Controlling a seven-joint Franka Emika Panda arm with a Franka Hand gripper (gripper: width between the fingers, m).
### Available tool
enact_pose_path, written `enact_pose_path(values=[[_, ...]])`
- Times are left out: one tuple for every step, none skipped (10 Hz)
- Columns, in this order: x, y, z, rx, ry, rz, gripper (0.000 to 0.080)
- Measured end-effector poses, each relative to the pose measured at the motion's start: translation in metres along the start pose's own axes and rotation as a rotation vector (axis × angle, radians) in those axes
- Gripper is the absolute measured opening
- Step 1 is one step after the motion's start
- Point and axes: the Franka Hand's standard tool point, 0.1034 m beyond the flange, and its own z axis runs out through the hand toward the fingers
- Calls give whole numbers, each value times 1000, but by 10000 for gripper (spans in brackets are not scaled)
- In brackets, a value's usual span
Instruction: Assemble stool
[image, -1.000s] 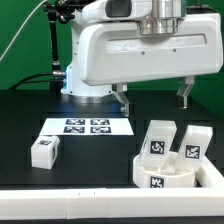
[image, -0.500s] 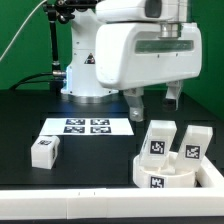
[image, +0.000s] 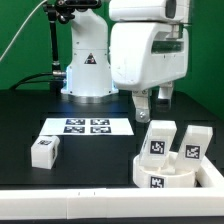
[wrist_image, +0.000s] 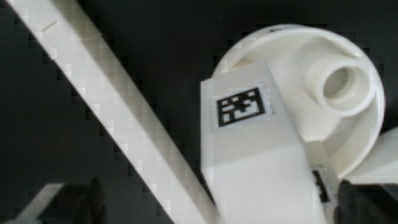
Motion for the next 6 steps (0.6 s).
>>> enact_pose_path(values=[[1, -1, 2, -5, -6, -67, 649], [2, -2, 5, -6, -27, -189, 649], [4, -5, 8, -4, -38, -248, 649], [4, -8, 11, 11, -44, -244, 649], [3, -11, 16, 20, -50, -246, 649], [2, -13, 22, 28, -55, -247, 649]])
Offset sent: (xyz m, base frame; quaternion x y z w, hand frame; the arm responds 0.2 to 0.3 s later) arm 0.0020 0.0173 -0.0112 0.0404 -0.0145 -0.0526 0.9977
